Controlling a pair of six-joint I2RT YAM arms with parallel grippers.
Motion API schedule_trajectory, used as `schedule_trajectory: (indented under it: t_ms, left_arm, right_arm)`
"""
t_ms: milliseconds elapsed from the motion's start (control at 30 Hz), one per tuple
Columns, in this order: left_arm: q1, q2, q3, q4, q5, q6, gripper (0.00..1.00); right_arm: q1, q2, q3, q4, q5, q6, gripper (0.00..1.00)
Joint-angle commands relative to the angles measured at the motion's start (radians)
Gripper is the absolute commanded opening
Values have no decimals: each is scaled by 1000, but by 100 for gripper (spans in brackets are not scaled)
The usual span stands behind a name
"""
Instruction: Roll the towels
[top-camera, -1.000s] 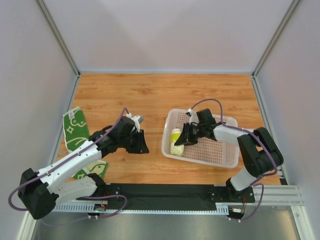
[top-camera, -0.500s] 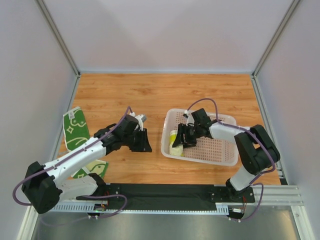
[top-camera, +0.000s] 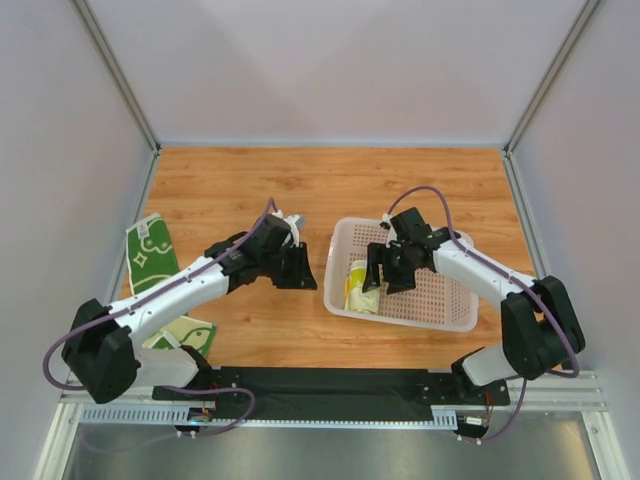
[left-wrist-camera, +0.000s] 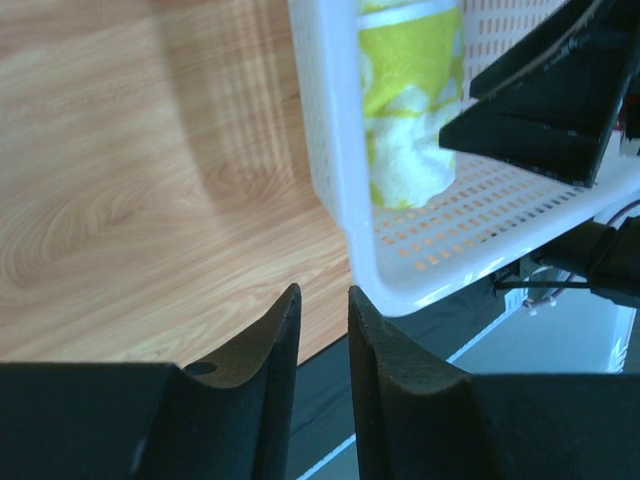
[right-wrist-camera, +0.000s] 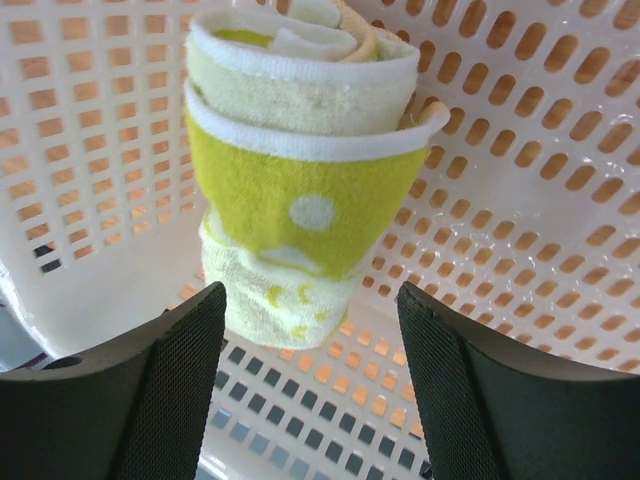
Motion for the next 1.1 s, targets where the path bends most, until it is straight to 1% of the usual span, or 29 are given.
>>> schedule_trajectory:
  t_ms: [0, 233, 400, 533, 700, 800, 933, 1067]
  left_arm:
    - [5, 53, 89, 51, 24, 3, 33]
    - [5, 194, 200, 54, 28, 12, 33]
    - [3, 270, 221, 90, 57, 3, 32]
    - [2, 337, 246, 90, 54, -12, 31]
    - [-12, 385, 263, 99, 54, -29, 31]
    - [-24, 382, 284, 74, 25, -28, 29]
    - [-24, 285, 281, 41, -27, -13, 31]
    - [-24, 206, 299, 8, -30, 15, 33]
  right_arm:
    - [6, -62, 59, -99, 31, -19, 71]
    - [8, -144, 89, -181, 56, -21, 72]
    - [8, -209, 135, -229, 80, -16, 71]
    - [8, -253, 194, -301, 105, -2, 72]
    - [8, -298, 240, -335, 114, 2, 72]
    - [8, -313, 258, -356, 121, -4, 72]
    - [6, -332, 263, -379, 132, -10, 72]
    - [8, -347, 263, -380, 132, -14, 72]
